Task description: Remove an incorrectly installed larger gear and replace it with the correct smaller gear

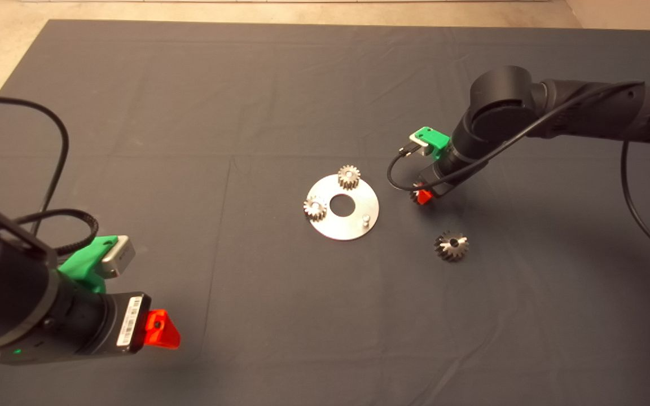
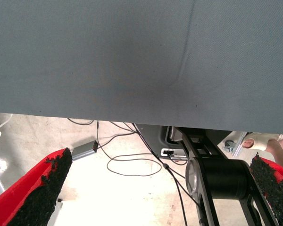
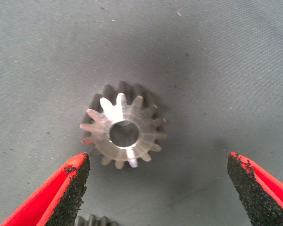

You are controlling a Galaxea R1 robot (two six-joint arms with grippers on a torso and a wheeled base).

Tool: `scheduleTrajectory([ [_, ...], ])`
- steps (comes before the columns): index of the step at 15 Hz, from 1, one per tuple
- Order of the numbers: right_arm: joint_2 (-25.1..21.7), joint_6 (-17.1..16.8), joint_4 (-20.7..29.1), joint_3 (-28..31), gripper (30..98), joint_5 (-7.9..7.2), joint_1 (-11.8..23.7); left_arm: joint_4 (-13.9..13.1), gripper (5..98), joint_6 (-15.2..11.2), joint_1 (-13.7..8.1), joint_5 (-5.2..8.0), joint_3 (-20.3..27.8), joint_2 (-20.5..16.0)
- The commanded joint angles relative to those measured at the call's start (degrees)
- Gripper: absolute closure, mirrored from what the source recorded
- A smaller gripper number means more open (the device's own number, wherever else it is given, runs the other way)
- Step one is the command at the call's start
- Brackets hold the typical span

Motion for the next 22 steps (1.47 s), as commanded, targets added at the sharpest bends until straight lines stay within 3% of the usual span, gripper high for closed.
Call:
scheduleTrajectory([
  [1, 0.2, 1.0, 1.3, 0.1, 51.0, -1.57, 1.3, -1.3, 5.9, -0.4, -0.5, 7.03, 0.9, -0.1],
  [11, 0.4, 2.1, 2.1, 0.1, 51.0, 4.4, 1.3, -1.3, 5.9, -0.4, -0.5, 7.03, 0.9, -0.1],
  [22, -0.7, 3.5, 2.8, 0.1, 51.0, 5.98, 1.3, -1.3, 5.9, -0.3, -0.5, 7.17, 0.9, -0.1],
])
